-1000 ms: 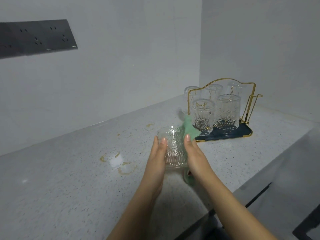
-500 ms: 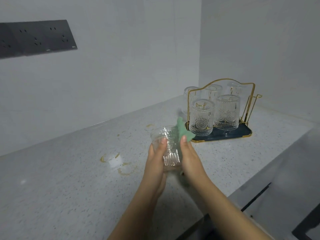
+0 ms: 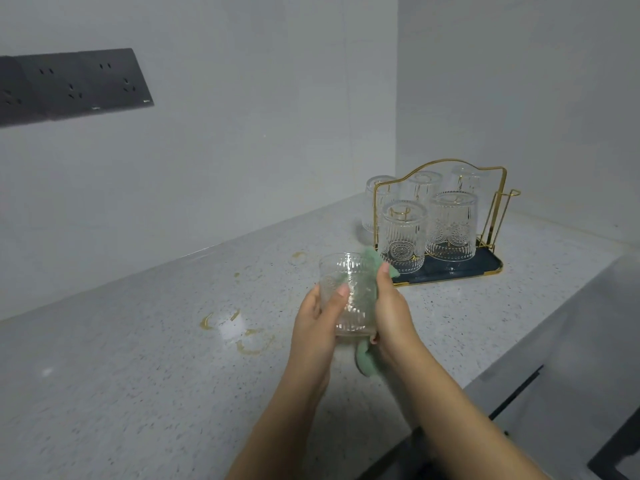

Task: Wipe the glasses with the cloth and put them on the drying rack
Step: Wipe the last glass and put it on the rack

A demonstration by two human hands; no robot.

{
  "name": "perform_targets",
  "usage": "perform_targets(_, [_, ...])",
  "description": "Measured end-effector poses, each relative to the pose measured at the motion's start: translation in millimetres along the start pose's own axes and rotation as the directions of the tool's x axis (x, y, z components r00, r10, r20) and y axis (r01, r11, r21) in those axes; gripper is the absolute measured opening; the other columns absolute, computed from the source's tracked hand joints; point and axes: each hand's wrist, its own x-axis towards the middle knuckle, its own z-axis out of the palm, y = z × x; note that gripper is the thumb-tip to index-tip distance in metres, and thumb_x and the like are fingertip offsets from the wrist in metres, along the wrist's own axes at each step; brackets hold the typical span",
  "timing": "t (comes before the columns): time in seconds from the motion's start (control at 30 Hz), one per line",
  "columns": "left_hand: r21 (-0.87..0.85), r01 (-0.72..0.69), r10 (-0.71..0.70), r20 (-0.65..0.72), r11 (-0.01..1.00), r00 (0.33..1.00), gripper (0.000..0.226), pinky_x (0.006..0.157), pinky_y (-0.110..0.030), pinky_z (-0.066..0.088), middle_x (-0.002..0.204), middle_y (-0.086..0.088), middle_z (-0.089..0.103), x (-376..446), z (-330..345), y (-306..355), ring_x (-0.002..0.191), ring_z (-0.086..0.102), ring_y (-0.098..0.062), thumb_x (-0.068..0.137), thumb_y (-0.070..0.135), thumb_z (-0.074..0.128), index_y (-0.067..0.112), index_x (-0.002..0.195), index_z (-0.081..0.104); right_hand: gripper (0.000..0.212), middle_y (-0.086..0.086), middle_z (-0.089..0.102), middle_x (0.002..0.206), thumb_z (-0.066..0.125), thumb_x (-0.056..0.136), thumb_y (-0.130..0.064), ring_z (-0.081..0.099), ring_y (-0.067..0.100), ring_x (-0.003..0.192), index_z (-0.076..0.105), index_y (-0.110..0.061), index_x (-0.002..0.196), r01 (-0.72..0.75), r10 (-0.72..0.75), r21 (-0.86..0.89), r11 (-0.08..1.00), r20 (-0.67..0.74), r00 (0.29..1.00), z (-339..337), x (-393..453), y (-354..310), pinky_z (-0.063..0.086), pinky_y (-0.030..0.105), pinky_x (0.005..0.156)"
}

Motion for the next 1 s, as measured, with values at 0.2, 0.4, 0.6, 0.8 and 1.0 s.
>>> perform_targets(0.2, [0.004,-0.038,0.038,-0.041,0.999,0.998,0.076,0.099,-0.047,0.051,0.122,-0.003,0.069,2,-4,-2,0.112,0.068,-0.022,0.065,0.05,0.081,0.022,0.132,0.055,0.035,-0.023,0.042,0.121,0.023,0.098,-0.04,0.038,-0.005,0.116,0.034,-0.036,0.131,0.253,-0.239,-0.126,0.959,0.117,0.964,7,-37,10,0.029,0.002,0.09])
perform_targets(0.4, [-0.096,-0.044,0.04,-0.037,0.994,0.998,0.059,0.095,-0.044,0.054,0.122,-0.007,0.069,-2,1,-4,0.11,0.069,-0.024,0.081,0.036,0.074,0.018,0.133,0.052,0.06,-0.008,0.048,0.135,0.027,0.092,-0.056,0.045,0.009,0.125,0.043,-0.021,0.138,0.155,-0.152,-0.05,0.987,0.071,0.986,5,-19,7,0.033,0.029,0.109])
perform_targets(0.6, [-0.06,0.016,-0.016,-0.004,0.998,1.0,0.08,0.11,-0.044,0.04,0.139,-0.001,0.058,3,4,-3,0.127,0.057,-0.019,0.078,0.063,0.066,0.021,0.143,0.046,0.058,-0.005,0.04,0.145,0.024,0.094,-0.054,0.037,0.01,0.132,0.036,-0.024,0.142,0.133,-0.132,-0.063,0.989,0.02,0.991,-2,-20,-2,0.028,0.03,0.113])
perform_targets(0.8, [0.002,-0.026,0.026,-0.104,1.0,0.994,0.053,0.089,-0.036,0.057,0.12,-0.003,0.069,-4,5,-1,0.105,0.07,-0.017,0.087,0.052,0.054,0.02,0.129,0.052,0.067,-0.01,0.035,0.147,0.02,0.087,-0.058,0.026,0.003,0.137,0.03,-0.024,0.144,0.392,-0.379,-0.251,0.885,0.101,0.92,9,-39,11,0.023,0.024,0.114])
perform_targets(1.0, [-0.225,0.1,-0.083,0.083,0.969,0.993,0.054,0.096,-0.05,0.052,0.125,-0.012,0.068,-3,0,-1,0.114,0.066,-0.03,0.087,0.034,0.062,0.012,0.135,0.053,0.063,-0.007,0.042,0.14,0.023,0.092,-0.06,0.038,0.012,0.131,0.035,-0.023,0.141,0.151,-0.15,-0.105,0.983,0.018,0.988,3,-5,0,0.024,0.031,0.113])
